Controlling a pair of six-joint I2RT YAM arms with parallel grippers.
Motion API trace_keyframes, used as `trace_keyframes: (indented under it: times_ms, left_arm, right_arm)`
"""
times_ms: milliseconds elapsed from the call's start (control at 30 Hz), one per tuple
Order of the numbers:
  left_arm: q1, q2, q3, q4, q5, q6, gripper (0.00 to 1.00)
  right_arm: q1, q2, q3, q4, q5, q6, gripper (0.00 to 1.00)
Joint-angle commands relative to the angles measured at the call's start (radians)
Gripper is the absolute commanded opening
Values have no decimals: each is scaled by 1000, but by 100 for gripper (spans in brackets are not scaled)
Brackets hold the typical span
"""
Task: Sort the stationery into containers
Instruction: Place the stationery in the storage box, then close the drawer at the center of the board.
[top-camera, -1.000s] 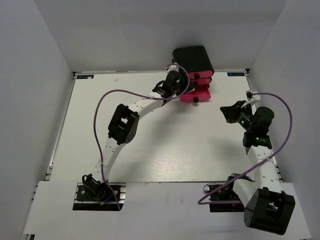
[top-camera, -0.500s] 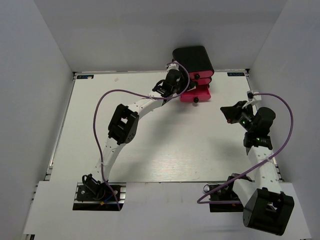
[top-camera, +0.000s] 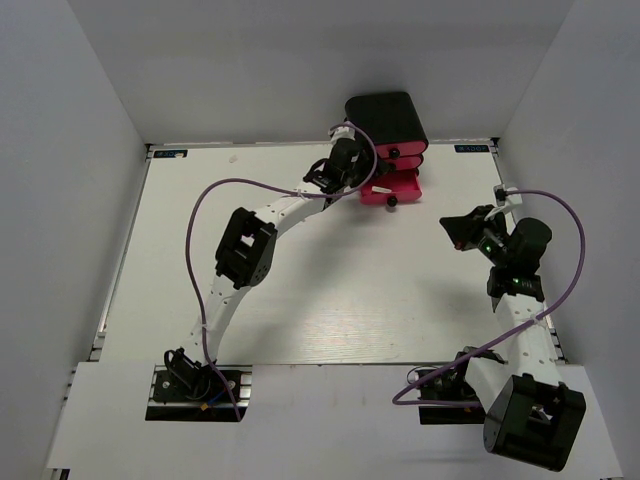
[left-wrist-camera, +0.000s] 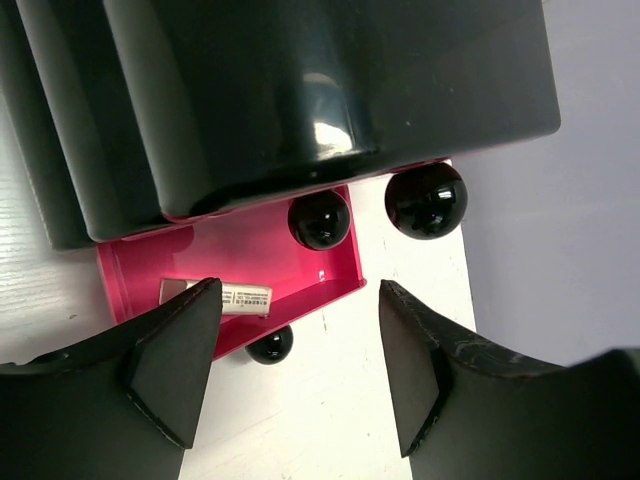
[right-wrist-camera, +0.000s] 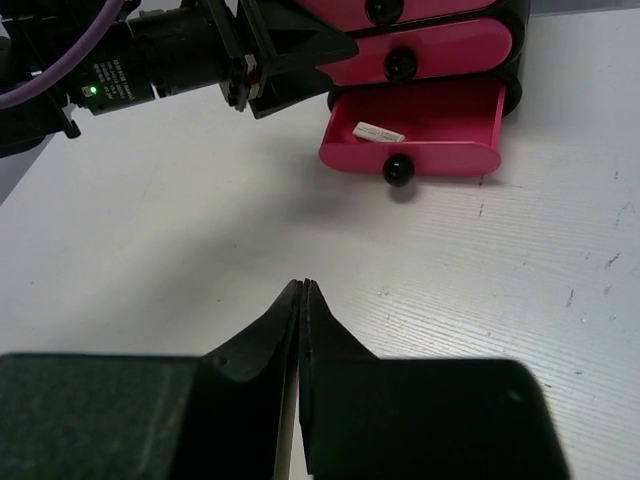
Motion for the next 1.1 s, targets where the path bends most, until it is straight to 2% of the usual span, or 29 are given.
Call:
trace_keyframes:
  times_ms: [0,67,100,133,200,233,267,300,333,367,400,433,467,533,567,600,633,667,733,867,900,967,1067]
  left_arm:
    - [4,-95,1,-6,-14,5,74]
    - [4,-149,-65,20,-14,17,74]
    - [4,-210,-128,44,13,32,74]
    - [4,-210,-128,58,30,32,74]
    - [4,-346,-284,105,76,78,69]
    - [4,-402,-350,159,96,91,63]
    - [13,-460,-504,196,119,117,41]
    - [13,-591,-588,231,167,135,23]
    - [25,-662,-666,251,179,150,9]
    - [25,-733,-814,261,179,193,0]
    - [36,-806,-881,245,179,221,0]
    - [47,-950,-994,223,179,253,0]
    - [47,-1020,-1039,151,148,341,12]
    - [47,-1150,-1117,31,88,434,41]
    - [56,-1266,-1134,-85,25,481,55]
    - [56,-1320,-1148,-147,-13,562,72]
    - [56,-1420,-1174,-248,-82,598,77]
    - [56,-1421,-1187,-294,-124,632,80]
    - [56,-1566,-1231,-363,-195,674,82]
    - [56,-1799,-1360,-394,-282,698,84]
    - [56,-1874,-1425,-381,-291,698,85]
    - [56,-1934,-1486,-359,-291,698,91]
    - [56,-1990,-1475,-359,-301,698,93]
  right_arm:
    - [-10,-15,-13,58,-28,3,6]
    - [-11,-17,-18,61,-61,-21,20]
    - [-8,-15,-27,76,-95,-28,34]
    - [-10,-14,-42,103,-95,-61,40]
    - [-4,-9,-56,128,-198,-150,43]
    - [2,15,-75,140,-241,-185,34]
    - [7,29,-79,148,-270,-221,22]
    - [13,41,-85,159,-272,-310,8]
    - [39,89,-54,109,-257,-343,0]
    - [48,106,-32,75,-229,-382,0]
    - [58,118,8,21,-191,-484,0]
    - [82,174,35,6,-174,-511,0]
    - [88,196,48,-26,-133,-529,0]
    - [111,296,103,-57,-80,-577,3]
    - [131,354,171,-111,-63,-578,13]
    - [150,383,195,-125,-16,-572,19]
    - [169,437,256,-146,6,-525,28]
    - [179,490,275,-153,56,-514,30]
    - [212,561,310,-157,127,-465,30]
    - [259,704,424,-180,239,-433,20]
    - [272,745,481,-218,244,-425,13]
    - [282,796,519,-246,250,-408,6]
    - [302,851,559,-254,274,-364,5]
